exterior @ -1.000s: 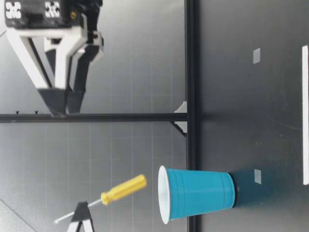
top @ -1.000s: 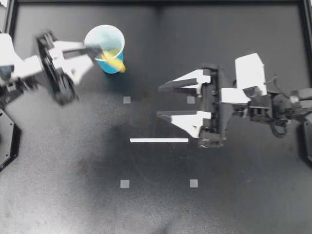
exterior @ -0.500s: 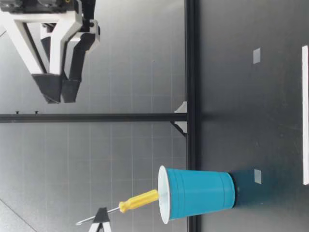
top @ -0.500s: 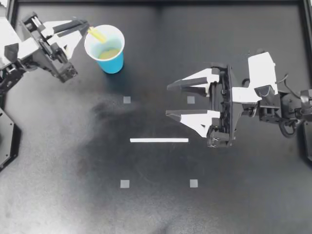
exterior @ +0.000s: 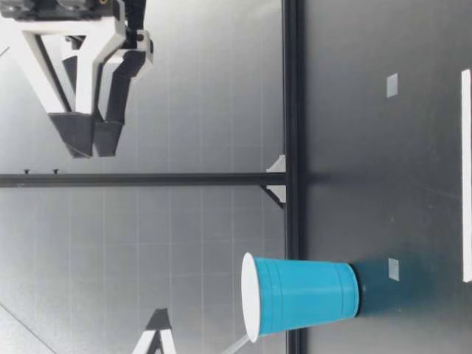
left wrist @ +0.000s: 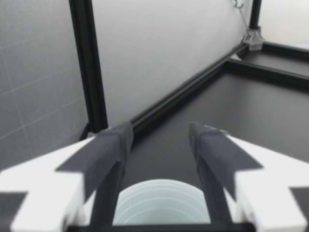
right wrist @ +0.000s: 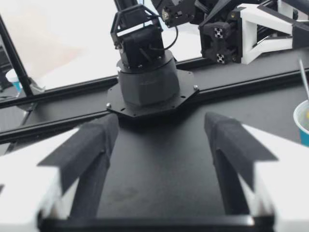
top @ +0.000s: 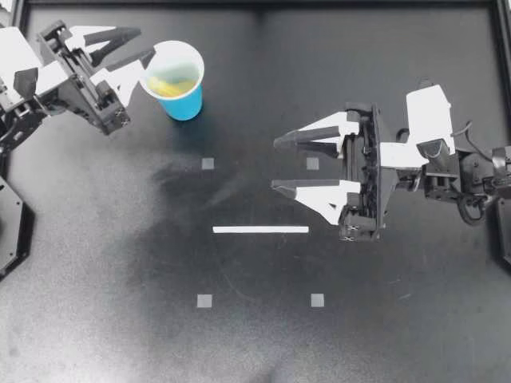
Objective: Pick up the screwdriver with the right arm, hand it over to the left arm then place it into the cup.
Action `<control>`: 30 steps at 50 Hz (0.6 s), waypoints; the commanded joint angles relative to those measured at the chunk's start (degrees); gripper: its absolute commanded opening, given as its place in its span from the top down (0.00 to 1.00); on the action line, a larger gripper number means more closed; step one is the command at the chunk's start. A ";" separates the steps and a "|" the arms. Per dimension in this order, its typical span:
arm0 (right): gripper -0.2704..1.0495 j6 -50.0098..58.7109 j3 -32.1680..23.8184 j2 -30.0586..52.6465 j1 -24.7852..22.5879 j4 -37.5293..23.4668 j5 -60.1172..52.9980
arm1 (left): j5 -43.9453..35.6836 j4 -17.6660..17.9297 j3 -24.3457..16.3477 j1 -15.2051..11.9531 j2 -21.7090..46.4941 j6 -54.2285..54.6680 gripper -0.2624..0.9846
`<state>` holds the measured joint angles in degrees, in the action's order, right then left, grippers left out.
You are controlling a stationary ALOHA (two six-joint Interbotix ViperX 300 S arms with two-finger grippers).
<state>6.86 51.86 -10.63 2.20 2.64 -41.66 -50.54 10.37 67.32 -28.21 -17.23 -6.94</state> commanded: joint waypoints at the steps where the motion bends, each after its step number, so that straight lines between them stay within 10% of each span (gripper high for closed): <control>1: 0.26 0.09 -0.70 -1.32 0.26 0.09 -0.53 | -0.18 -0.18 -1.41 -0.26 -0.44 0.00 0.36; 14: 0.26 0.09 -0.62 -1.32 0.35 0.09 -0.53 | -0.09 -4.83 -0.79 1.85 -4.04 3.08 0.36; 30: 0.26 -0.53 -0.62 -1.32 0.35 -0.09 -0.35 | 2.46 -15.73 -0.26 16.70 -9.67 11.95 0.36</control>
